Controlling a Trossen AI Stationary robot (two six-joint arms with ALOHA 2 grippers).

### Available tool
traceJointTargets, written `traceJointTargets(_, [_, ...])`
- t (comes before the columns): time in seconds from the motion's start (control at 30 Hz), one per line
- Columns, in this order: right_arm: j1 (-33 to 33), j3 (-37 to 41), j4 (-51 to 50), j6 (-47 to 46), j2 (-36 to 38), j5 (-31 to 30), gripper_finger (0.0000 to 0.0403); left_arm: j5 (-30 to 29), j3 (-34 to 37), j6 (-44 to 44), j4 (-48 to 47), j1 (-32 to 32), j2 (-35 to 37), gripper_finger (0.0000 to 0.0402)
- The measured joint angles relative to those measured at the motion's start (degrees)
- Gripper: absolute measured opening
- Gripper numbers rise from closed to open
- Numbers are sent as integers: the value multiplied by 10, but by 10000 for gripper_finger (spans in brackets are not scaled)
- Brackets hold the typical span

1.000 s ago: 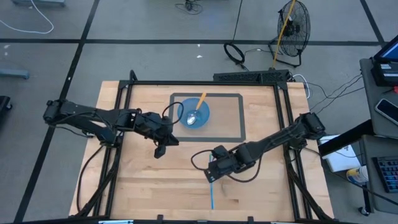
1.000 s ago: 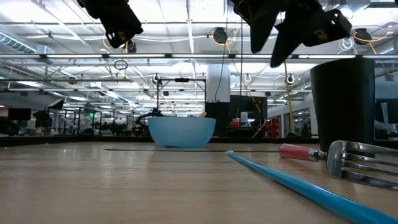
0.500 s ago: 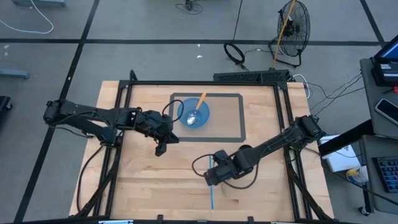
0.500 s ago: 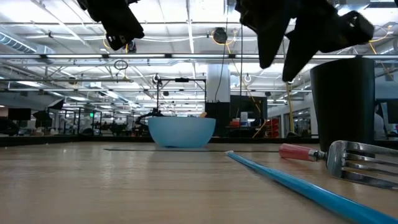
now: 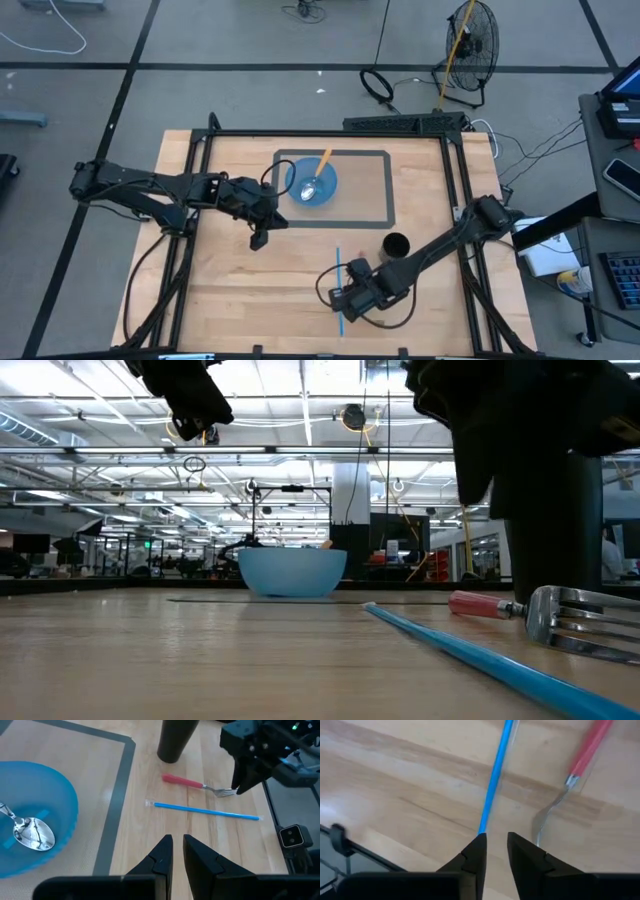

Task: Pick & Place Utensil
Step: Put the pink fork into the bowl

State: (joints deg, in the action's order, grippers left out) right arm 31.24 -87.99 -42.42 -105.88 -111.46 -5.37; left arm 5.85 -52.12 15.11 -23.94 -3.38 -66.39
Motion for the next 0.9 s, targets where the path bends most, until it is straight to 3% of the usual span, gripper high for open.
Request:
traceJointTargets(0.33, [9, 0, -21, -21, -10, 12, 63, 0, 0, 0, -4, 0, 0, 45])
traceJointTargets(0.57, [15, 0, -68, -21, -10, 66, 109, 0, 0, -5, -4, 0, 0, 45])
traceJointTargets(0.9, [9, 0, -47, 5, -15, 37, 164, -9, 0, -11, -3, 0, 0, 44])
